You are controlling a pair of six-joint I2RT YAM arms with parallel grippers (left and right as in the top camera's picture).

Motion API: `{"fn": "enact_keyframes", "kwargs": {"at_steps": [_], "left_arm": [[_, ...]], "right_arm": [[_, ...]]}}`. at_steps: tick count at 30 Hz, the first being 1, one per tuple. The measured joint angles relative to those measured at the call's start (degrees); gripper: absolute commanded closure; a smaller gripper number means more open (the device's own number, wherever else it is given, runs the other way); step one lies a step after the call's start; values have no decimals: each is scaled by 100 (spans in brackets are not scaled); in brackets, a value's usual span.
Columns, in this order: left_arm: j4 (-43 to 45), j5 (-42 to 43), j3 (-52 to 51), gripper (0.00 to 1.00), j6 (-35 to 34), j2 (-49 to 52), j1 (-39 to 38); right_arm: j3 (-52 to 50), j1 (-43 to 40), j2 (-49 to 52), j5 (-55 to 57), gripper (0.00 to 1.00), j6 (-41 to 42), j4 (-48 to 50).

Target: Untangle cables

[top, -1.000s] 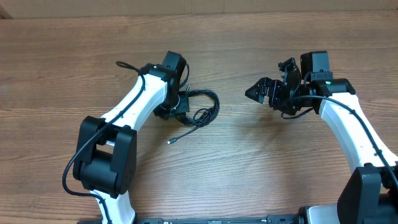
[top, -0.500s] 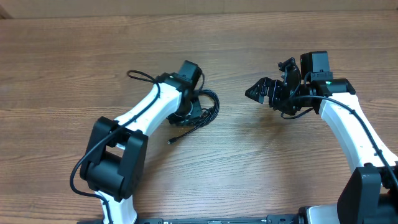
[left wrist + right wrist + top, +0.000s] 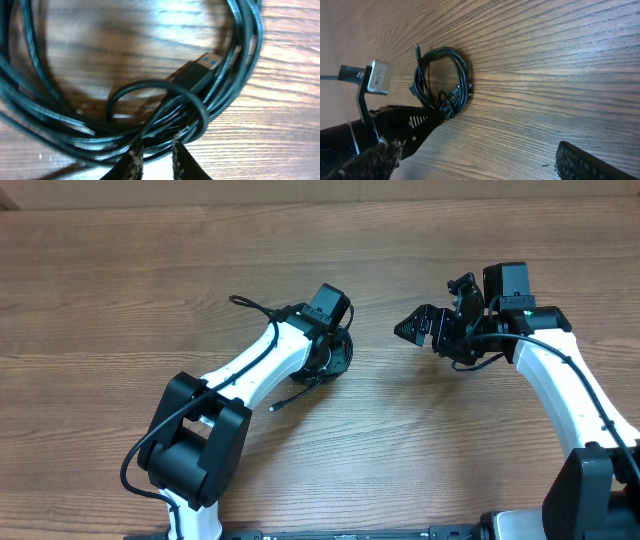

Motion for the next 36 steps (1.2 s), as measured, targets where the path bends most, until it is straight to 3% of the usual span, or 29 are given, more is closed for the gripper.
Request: {"fn": "enact_keyframes", "kwargs": {"at_steps": [6,12,14,18,36], "left_arm": [[-22,-4,33,68,1213,0,33],[-26,-142,79,85,1917,0,42],[-26,-186,79,90,2015,0,42],[-35,-251,79,82,2111,0,42],[-15,-487,79,78,2205,13,37]], "right_arm": [[0,0,0,2,0,-2,-2],[0,0,0,-2,0,0,2],[0,0,0,0,0,-2,0],[0,0,0,2,0,-2,0],[0,0,0,2,0,2,0]]}}
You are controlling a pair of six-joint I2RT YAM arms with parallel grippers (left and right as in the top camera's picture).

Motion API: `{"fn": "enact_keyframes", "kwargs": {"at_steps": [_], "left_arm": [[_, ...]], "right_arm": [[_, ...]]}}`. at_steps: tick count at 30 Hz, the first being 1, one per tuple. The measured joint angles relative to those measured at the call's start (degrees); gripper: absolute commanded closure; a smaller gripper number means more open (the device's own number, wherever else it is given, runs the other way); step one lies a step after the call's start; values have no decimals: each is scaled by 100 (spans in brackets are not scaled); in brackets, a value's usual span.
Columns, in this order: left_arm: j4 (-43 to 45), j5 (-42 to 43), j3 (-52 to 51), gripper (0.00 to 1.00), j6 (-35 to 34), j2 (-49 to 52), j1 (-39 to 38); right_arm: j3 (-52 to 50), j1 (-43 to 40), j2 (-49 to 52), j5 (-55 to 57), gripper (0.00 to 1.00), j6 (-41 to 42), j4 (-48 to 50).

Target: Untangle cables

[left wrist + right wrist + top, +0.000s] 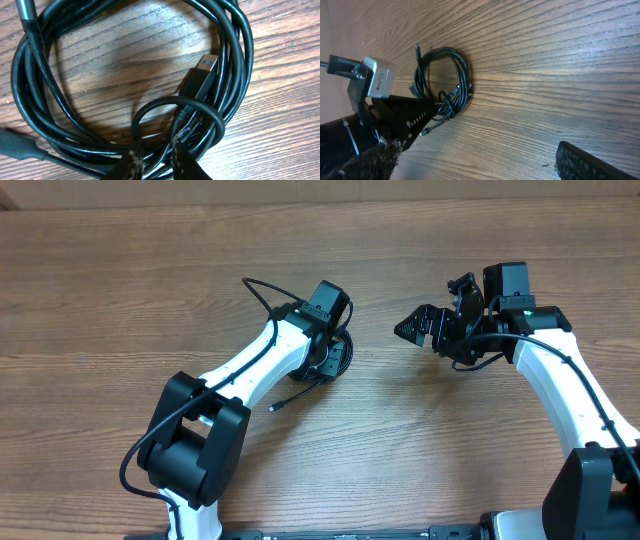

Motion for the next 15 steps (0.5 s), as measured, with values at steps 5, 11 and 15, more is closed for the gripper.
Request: {"fn": "enact_keyframes", "kwargs": {"at_steps": [5,11,15], "left_arm": [[0,2,0,78,0,155,0],[37,2,-2,75,35,205,0],[42,0,0,75,42,205,0]], "right_arm": [[0,0,0,2,0,-2,2],[0,0,0,-2,0,-2,-2],[0,0,0,-2,0,-2,0]]}}
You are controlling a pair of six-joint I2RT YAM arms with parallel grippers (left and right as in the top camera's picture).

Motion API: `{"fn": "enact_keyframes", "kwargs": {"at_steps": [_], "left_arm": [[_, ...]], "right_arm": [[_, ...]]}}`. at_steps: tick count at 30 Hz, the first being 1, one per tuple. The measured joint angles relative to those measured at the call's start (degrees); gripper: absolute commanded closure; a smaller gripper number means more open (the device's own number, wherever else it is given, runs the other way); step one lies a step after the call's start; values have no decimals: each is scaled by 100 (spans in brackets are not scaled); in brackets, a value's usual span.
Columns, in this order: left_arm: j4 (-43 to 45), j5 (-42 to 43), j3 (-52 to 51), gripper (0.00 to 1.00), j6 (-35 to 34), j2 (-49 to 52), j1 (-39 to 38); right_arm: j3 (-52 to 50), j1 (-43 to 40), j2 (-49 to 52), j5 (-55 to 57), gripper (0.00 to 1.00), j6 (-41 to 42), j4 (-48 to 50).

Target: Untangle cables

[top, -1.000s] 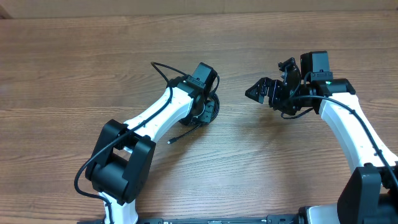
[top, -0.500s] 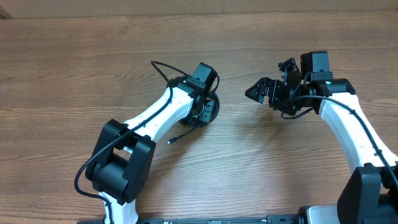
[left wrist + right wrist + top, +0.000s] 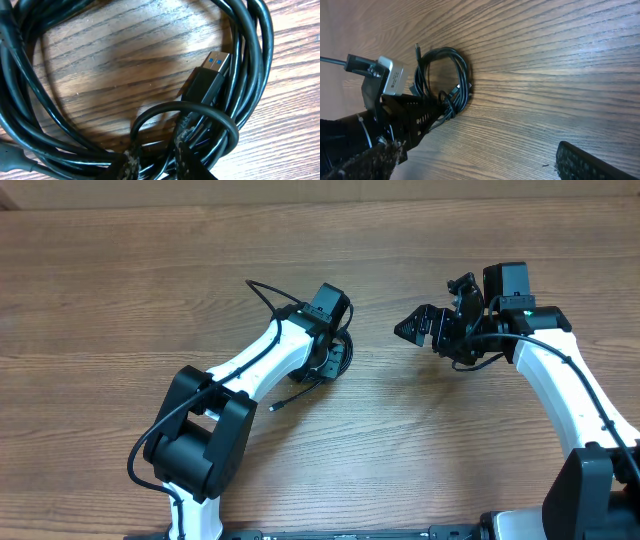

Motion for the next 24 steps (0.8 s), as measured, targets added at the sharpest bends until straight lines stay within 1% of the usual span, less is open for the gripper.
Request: {"fn": "enact_keyframes", "kwargs": {"at_steps": [5,7,8,9,11,12,13,15,17,18,21,24], "left_arm": [[-2,2,0,75,22,22,0],[-4,2,0,80,22,42,0],[-4,2,0,81,28,48,0],[-4,4,0,80,68,48,0],[-4,2,0,73,140,48,0],[-4,0,0,66,175,48,0],[-9,0,-2,62,260,48,0],[-15,-4,0,59,313,48,0],[-26,-22,0,58,367,52,0],[-28,-26,0,58,402,52,0],[-48,-39,0,66,426,52,0],[-133,-33,0,78,459,52,0]], "right_arm": [[0,0,0,2,0,0,0],[0,0,0,0,0,0,0],[0,0,0,2,0,0,0],[0,0,0,2,0,-2,0],[0,0,0,2,0,0,0],[0,0,0,0,0,-2,-4],[0,0,0,0,0,-2,0],[0,0,0,0,0,0,2],[0,0,0,0,0,0,0],[0,0,0,0,0,-2,0],[0,0,0,2,0,0,0],[0,0,0,0,0,0,0]]}}
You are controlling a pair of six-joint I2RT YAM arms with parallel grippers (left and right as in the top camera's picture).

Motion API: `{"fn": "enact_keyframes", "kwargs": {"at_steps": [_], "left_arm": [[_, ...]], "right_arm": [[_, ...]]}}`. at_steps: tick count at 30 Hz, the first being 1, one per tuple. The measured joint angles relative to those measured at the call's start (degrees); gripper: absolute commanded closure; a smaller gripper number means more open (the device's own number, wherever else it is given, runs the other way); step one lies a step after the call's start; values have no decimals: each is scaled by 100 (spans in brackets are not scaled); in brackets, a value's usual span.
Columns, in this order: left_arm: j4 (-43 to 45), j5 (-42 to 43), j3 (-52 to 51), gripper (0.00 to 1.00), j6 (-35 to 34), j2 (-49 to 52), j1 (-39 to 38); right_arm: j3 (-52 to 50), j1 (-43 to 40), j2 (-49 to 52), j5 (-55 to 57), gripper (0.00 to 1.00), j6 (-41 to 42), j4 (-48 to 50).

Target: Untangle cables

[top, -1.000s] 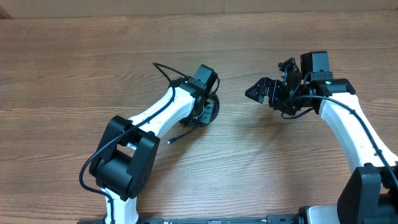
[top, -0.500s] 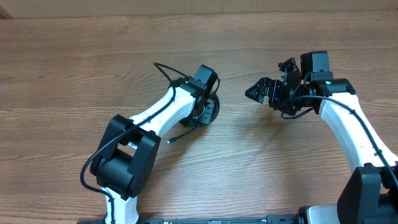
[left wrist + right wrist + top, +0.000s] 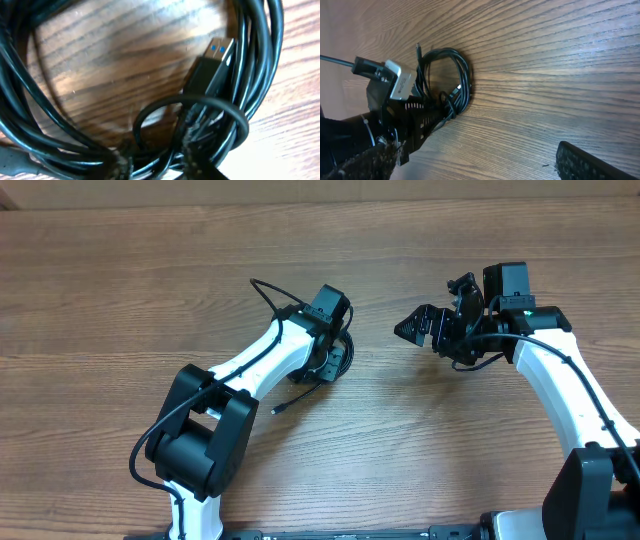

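A black cable coil [image 3: 250, 75] lies on the wooden table, with a blue-tongued USB plug [image 3: 220, 52] inside its ring and one strand looped across the bundle. My left gripper [image 3: 157, 167] is open, and its fingertips [image 3: 192, 157] are down among the strands at the coil's near side. In the overhead view the left wrist covers most of the coil [image 3: 340, 360]. A loose cable end [image 3: 279, 407] trails toward the front. My right gripper [image 3: 413, 328] hangs open to the right of the coil with nothing between its fingers. It sees the coil [image 3: 462, 75] from a distance.
The wooden table [image 3: 120, 300] extends all around. A thin black lead [image 3: 262, 290] arcs up from the left wrist. Both arm bases sit at the front edge.
My left gripper has come lower onto the coil. Its fingers stand wider apart, and strands now lie between them. The right arm has not moved.
My left gripper was first close over the coil's near side. Then it stood higher, with the whole ring in view. After that it was nearer again, and now its tips are among the strands. The coil has kept its place. The right gripper stayed open throughout.
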Motion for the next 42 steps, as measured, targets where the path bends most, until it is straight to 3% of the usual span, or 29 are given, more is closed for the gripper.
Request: {"fn": "enact_keyframes", "kwargs": {"at_steps": [2,8,26,42], "left_arm": [[-22,13,0,96,4,0,0],[-192,13,2,96,31,0,0],[-1906,114,857,96,31,-282,81],[-2087,170,855,96,96,-282,81]], "right_arm": [[0,0,0,-2,0,2,-2],[0,0,0,4,0,0,0],[0,0,0,0,0,0,2],[0,0,0,2,0,-2,0]]}}
